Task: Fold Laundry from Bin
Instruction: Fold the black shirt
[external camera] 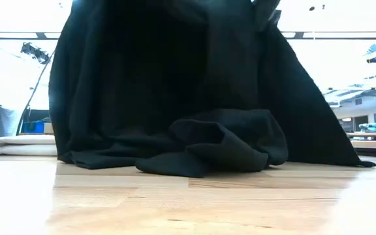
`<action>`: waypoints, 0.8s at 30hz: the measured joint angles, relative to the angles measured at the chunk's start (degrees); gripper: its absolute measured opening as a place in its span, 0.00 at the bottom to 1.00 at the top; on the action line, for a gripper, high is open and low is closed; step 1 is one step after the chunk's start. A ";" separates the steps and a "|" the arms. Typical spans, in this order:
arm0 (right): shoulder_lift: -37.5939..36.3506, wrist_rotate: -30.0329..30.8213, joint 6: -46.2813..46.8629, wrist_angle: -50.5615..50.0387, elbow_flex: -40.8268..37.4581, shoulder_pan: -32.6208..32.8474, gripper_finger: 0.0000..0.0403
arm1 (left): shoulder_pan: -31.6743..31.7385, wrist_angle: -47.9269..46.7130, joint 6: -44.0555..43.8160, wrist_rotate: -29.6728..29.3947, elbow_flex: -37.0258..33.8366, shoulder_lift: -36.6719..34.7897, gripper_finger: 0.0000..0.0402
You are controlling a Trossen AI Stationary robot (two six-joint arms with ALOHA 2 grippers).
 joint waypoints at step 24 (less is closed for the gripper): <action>-0.13 2.24 0.19 -0.98 5.76 1.29 0.03 | 3.15 -2.35 3.59 -0.65 24.08 0.04 0.02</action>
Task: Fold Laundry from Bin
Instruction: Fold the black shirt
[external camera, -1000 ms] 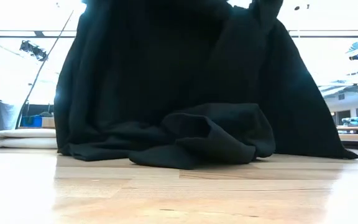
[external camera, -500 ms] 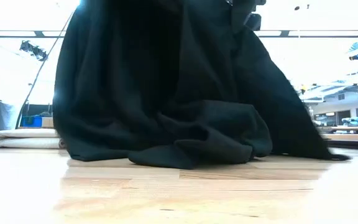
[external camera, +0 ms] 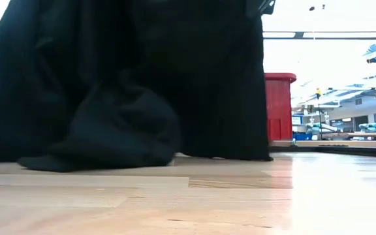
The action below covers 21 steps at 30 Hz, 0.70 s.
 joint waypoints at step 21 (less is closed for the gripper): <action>-15.60 7.77 -2.72 -2.85 26.75 -0.63 0.02 | -0.17 -1.53 -8.55 11.13 0.49 0.03 0.02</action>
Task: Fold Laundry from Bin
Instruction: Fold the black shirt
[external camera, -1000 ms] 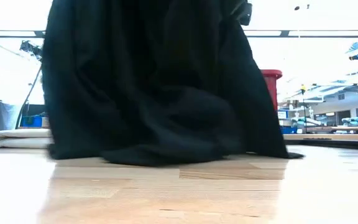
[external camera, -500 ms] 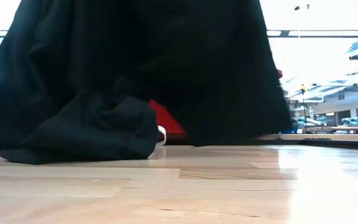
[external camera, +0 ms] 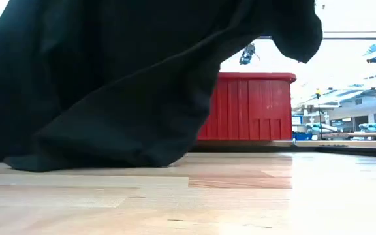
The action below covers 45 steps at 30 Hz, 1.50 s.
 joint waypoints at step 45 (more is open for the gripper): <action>-3.93 44.23 -62.40 42.49 -0.09 -12.89 0.03 | 20.59 32.23 47.37 -23.89 -0.26 9.17 0.02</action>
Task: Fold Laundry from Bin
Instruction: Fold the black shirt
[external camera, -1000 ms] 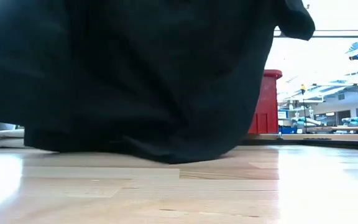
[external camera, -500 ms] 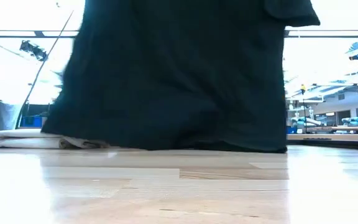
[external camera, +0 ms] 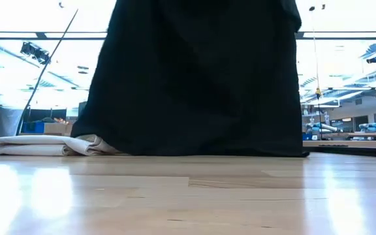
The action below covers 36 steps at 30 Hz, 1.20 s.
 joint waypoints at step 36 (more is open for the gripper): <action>18.98 -92.42 80.40 -41.93 0.00 33.06 0.03 | -36.73 -59.49 -76.90 50.04 0.06 11.04 0.02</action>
